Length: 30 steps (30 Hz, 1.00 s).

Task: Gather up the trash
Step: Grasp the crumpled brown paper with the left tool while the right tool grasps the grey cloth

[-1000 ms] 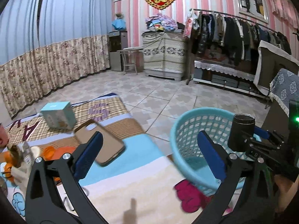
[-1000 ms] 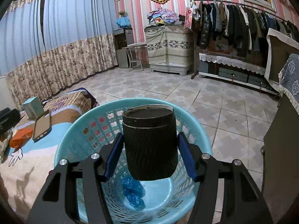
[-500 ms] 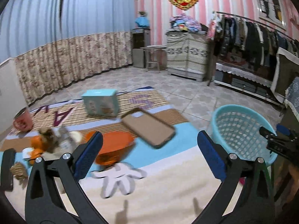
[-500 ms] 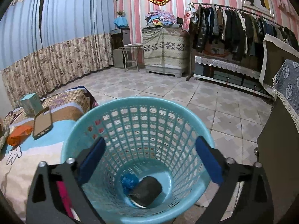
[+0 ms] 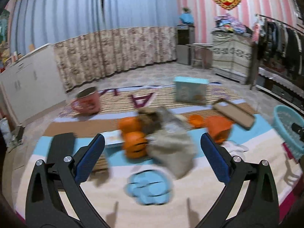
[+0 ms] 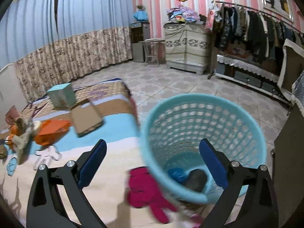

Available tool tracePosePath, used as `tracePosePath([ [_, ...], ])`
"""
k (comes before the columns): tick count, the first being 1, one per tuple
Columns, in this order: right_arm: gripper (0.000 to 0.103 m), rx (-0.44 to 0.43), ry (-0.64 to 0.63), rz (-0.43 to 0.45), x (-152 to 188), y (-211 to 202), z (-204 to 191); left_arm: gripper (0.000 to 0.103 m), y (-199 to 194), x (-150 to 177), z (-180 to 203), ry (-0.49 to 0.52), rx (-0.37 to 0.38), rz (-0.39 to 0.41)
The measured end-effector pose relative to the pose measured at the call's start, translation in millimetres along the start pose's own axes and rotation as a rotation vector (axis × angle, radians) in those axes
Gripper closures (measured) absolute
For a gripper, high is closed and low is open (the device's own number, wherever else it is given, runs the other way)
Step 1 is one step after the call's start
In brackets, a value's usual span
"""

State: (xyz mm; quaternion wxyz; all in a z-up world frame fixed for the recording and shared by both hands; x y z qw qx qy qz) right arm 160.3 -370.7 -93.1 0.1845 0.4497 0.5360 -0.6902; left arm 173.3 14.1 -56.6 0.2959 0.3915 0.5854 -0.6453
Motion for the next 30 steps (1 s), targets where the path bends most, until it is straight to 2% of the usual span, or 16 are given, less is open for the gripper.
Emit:
tracePosePath([
  [4,0.007,-0.036,-0.016,-0.005,-1,-8,-32,0.006,-1,10,-39,-0.024,-0.052,-0.021],
  [7,0.007,-0.059,-0.046,-0.004,0,-13,-58,0.006,4,18,-64,-0.053,-0.062,-0.043],
  [12,0.007,-0.083,-0.111,-0.005,4,-17,-99,0.006,21,26,-86,-0.094,-0.048,-0.091],
  [15,0.007,-0.090,-0.143,-0.005,8,-17,-114,0.011,32,29,-97,-0.120,-0.013,-0.118],
  [20,0.007,-0.096,-0.174,-0.021,11,-13,-128,0.030,54,31,-103,-0.165,0.054,-0.180],
  [23,0.007,-0.104,-0.172,-0.031,11,-12,-135,0.040,65,33,-100,-0.150,0.085,-0.218],
  [25,0.007,-0.114,-0.175,-0.036,11,-13,-141,0.051,70,35,-97,-0.147,0.095,-0.241],
  [27,0.007,-0.128,-0.184,-0.039,11,-13,-149,0.054,70,35,-98,-0.158,0.103,-0.242],
  [30,0.007,-0.150,-0.200,-0.034,11,-18,-164,0.067,62,36,-100,-0.161,0.114,-0.215],
])
Point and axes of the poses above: each gripper's, at about its wrist camera, not at the fingertips, and y roughly the way its jaws point, z to its right, x to its underside, the point moved 4 cm from there along y, roughly the way its jaws point, and after that the axes turned 10 degrees about x, right-handed, at the moved point
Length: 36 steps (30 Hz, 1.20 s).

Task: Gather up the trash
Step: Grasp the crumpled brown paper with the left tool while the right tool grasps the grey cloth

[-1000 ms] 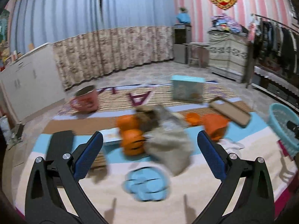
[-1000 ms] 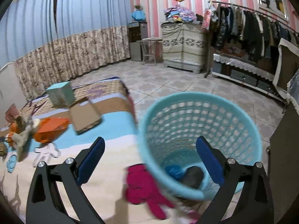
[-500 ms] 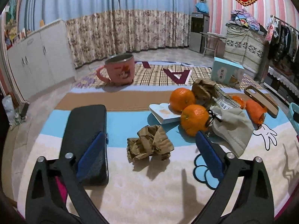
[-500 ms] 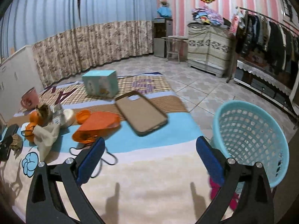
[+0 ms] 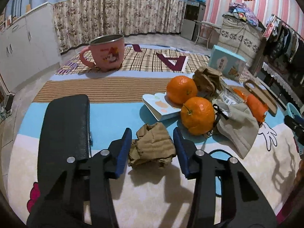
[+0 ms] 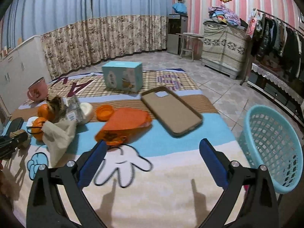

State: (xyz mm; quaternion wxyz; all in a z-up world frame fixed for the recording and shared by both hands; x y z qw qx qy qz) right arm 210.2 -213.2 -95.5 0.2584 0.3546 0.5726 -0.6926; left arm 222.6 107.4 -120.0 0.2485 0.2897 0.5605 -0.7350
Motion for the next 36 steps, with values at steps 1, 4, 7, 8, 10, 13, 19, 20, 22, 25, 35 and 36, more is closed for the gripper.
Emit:
tracePosePath([
  [1,0.007,-0.007,-0.005,0.001,-1,-1,-5,0.066,-4,1,0,0.003,-0.002,0.006],
  [4,0.007,-0.036,-0.026,0.002,-3,-4,-22,0.066,-14,2,-3,0.014,-0.029,0.031],
  [7,0.007,-0.070,-0.050,0.002,-4,-7,-42,0.066,-24,3,-11,0.020,-0.059,0.053],
  [8,0.007,-0.083,-0.063,0.002,-4,-8,-51,0.066,-27,2,-14,0.017,-0.063,0.058],
  [10,0.007,-0.100,-0.090,-0.001,-2,-9,-65,0.066,-34,1,-19,0.013,-0.077,0.071],
  [13,0.007,-0.098,-0.147,-0.016,4,-6,-88,0.066,-44,1,-26,0.008,-0.095,0.085],
  [19,0.008,-0.113,-0.219,-0.075,13,7,-119,0.066,-51,4,-39,0.001,-0.133,0.094],
  [20,0.010,-0.119,-0.231,-0.082,15,9,-123,0.066,-52,4,-42,-0.005,-0.134,0.095],
  [22,0.026,-0.138,-0.258,-0.103,18,13,-130,0.066,-53,6,-45,-0.017,-0.138,0.097],
  [25,0.053,-0.200,-0.267,-0.127,23,14,-136,0.066,-53,8,-45,-0.024,-0.140,0.094],
  [35,0.086,-0.250,-0.249,-0.037,10,-12,-109,0.066,-56,7,-29,-0.009,-0.142,0.107],
  [36,0.086,-0.255,-0.240,-0.033,8,-14,-104,0.066,-57,7,-26,-0.006,-0.143,0.109],
])
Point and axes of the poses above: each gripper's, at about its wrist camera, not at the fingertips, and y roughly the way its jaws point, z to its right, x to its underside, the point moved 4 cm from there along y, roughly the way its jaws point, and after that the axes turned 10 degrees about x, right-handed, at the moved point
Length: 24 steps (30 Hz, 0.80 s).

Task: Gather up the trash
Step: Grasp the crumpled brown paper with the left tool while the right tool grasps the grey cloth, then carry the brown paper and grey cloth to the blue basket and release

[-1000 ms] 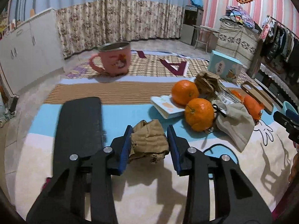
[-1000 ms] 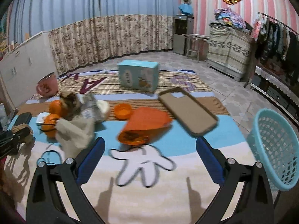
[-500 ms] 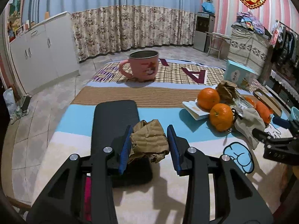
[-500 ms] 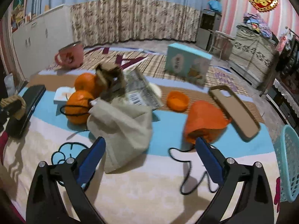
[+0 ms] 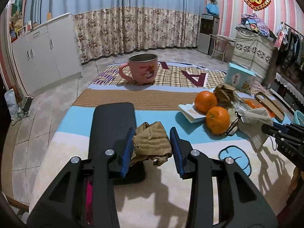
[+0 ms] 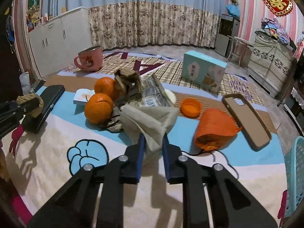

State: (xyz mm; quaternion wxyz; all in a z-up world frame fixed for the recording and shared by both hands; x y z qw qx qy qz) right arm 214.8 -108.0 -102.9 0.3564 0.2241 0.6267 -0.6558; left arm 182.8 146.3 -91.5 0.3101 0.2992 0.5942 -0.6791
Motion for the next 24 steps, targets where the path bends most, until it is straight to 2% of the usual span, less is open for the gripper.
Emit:
tracePosePath([
  [11,0.086,-0.016,0.084,0.110,-18,-51,55,0.066,-18,-14,40,0.030,0.019,0.039],
  [24,0.086,0.105,0.174,0.117,14,-73,156,0.066,-20,-17,107,0.062,0.073,0.066],
])
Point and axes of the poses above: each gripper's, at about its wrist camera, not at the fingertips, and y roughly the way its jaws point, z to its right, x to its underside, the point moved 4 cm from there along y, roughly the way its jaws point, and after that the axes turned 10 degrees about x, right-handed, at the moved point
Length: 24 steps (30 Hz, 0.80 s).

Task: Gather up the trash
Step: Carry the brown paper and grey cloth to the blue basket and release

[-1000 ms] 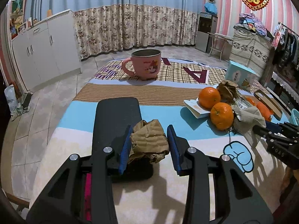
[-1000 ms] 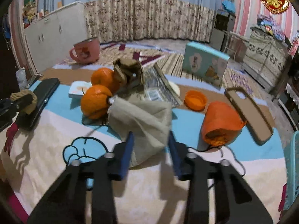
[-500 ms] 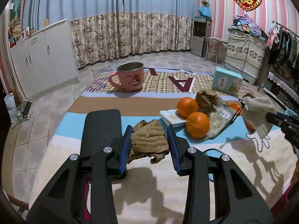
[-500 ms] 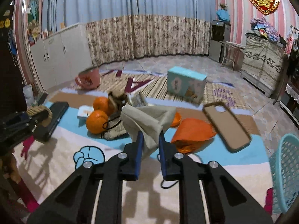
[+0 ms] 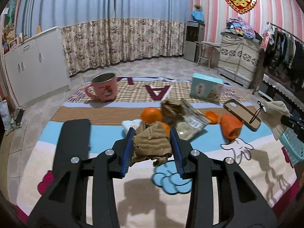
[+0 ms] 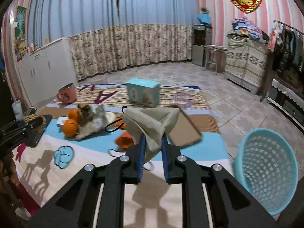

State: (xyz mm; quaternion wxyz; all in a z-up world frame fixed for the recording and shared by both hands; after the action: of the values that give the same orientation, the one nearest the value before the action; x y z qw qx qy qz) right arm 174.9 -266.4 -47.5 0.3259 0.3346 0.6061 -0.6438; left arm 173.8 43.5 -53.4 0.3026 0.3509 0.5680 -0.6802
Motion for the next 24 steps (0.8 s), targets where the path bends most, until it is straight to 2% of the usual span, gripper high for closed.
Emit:
tracePosePath([
  [10,0.086,0.115,0.031,0.008,10,-9,71,0.066,4,-9,47,0.041,0.060,0.019],
  [24,0.086,0.207,0.124,0.016,27,-17,149,0.066,2,-24,120,0.129,0.128,0.045],
])
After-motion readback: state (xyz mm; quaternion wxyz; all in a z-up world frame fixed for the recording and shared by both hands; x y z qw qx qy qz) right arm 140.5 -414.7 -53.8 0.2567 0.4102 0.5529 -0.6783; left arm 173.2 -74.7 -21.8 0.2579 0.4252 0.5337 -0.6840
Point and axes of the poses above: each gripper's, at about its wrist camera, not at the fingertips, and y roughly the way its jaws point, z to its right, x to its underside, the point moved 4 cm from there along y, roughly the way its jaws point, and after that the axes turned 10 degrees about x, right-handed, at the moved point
